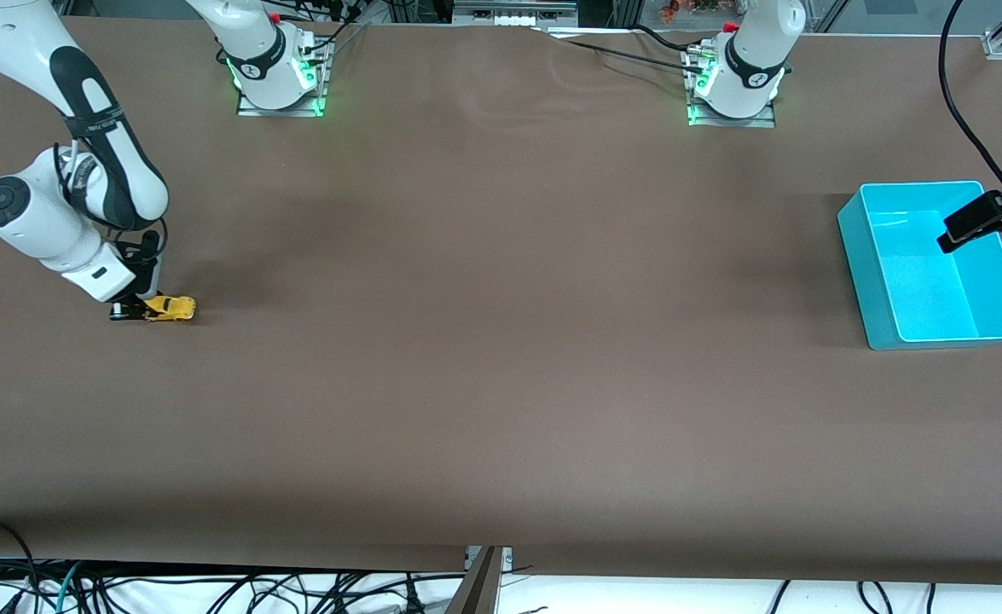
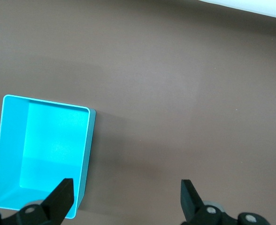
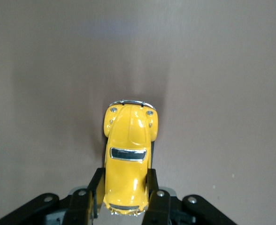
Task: Wind and store yellow beetle car
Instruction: 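Drag the car backward along the table with the right gripper, then release the car and raise the right gripper back to rest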
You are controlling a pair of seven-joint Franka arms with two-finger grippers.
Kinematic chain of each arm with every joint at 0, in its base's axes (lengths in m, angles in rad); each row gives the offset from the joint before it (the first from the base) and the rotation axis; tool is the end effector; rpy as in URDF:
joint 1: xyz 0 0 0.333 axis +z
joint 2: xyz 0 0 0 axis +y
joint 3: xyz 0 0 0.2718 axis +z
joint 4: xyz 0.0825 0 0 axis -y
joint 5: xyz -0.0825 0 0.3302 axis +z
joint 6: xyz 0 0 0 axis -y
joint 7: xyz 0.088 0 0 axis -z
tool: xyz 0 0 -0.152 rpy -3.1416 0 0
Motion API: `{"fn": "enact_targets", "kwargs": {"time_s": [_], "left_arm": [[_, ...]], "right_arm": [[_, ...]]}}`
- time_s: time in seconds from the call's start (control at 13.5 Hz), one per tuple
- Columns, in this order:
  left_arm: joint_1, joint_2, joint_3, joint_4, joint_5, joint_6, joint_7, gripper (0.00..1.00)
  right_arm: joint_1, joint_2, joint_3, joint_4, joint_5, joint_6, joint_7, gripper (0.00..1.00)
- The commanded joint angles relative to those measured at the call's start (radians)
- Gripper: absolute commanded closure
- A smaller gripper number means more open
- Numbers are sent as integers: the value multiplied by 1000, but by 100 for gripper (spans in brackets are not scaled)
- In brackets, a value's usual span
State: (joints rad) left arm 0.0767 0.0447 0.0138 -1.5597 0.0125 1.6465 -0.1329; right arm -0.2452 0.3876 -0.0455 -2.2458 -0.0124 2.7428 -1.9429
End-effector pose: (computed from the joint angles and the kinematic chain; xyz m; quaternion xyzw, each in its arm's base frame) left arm 0.5194 0.0488 0.5241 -0.9936 -0.1111 -0.0212 0.0061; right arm 0.4941 -0.1488 0.1639 0.6710 0.7394 0.0140 0.0542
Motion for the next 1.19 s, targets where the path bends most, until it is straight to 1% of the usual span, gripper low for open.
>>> {"fn": "enact_targets", "kwargs": {"time_s": [0.0,0.07,0.15,0.22,0.3,0.37,0.52,0.59,0.74,0.97,1.11], "left_arm": [[6,14,0,30,-5,-17,24,0],[6,14,0,30,-5,-17,24,0],[6,14,0,30,-5,-17,24,0],[6,14,0,30,-5,-17,24,0],[6,14,0,30,-5,-17,24,0],[6,14,0,30,-5,-17,24,0],[6,15,0,30,-3,-17,24,0],[6,15,0,30,-3,-17,24,0],[6,15,0,32,-3,-17,24,0],[6,14,0,30,-3,-17,24,0],[6,15,0,32,-3,-17,24,0]], "right_arm": [[-45,142,6,51,5,57,-48,90],[-42,140,7,52,6,55,-45,90],[-40,136,12,57,11,51,-36,55],[-39,119,19,75,11,28,-28,3],[-39,96,44,106,14,-38,-27,0],[-37,85,53,167,14,-126,-27,0],[-34,83,55,277,15,-291,-5,0],[-32,80,55,310,17,-334,21,0],[-31,70,55,348,17,-388,32,0],[-28,36,56,359,23,-426,39,0],[-28,7,76,377,25,-471,141,0]]}}
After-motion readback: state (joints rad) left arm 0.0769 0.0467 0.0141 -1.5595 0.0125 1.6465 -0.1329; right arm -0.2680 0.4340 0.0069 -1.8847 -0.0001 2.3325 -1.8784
